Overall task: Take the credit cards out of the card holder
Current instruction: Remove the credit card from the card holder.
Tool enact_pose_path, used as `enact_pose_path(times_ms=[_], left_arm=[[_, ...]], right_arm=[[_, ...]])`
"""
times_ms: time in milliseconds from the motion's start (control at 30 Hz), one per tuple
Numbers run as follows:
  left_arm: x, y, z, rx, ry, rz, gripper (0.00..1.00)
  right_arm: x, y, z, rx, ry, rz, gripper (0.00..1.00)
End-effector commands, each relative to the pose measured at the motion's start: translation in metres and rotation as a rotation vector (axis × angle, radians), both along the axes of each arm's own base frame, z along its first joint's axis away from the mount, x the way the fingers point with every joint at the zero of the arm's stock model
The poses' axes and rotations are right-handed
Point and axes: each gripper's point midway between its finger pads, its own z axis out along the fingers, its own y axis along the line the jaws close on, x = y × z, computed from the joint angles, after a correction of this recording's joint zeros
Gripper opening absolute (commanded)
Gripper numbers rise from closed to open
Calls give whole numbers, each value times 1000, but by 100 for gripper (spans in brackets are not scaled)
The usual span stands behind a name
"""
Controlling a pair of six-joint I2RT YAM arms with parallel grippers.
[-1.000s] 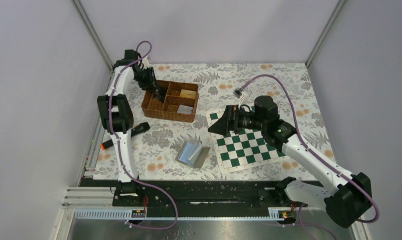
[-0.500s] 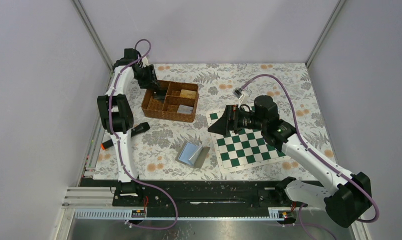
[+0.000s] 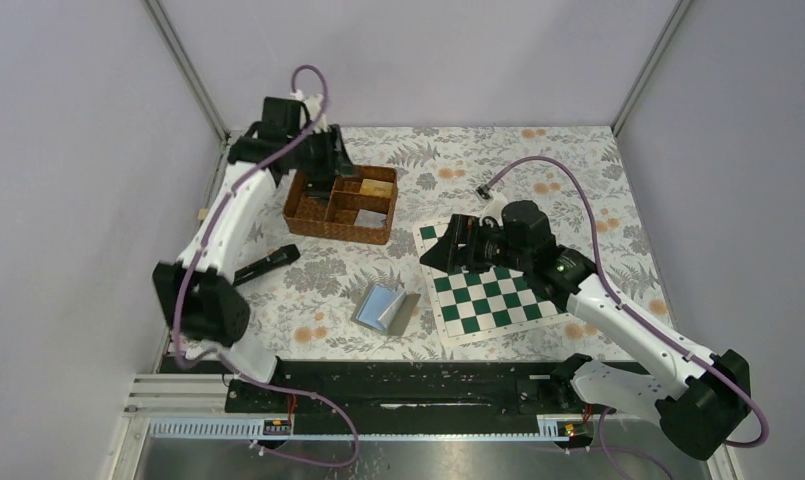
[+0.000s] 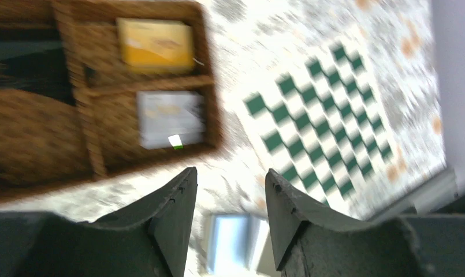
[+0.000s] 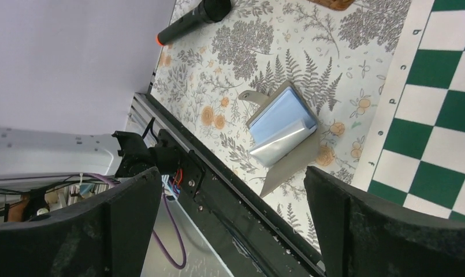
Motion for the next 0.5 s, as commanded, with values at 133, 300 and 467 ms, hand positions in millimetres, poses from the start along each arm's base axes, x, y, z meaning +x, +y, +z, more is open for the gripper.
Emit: enact_pose_path(times_ms=[133,300,467], left_arm=[[-141,-62,-3,-111,-71,-163,47],[-200,-65,-44,-211,-26,-185,47],[-229,-68,-67,-312,-14,-210,47]], right_arm=[[-25,39,-17,31,79,-23,82],[-39,82,-32,107,135,51,42],[-39,102,-68,59,189,77,39]])
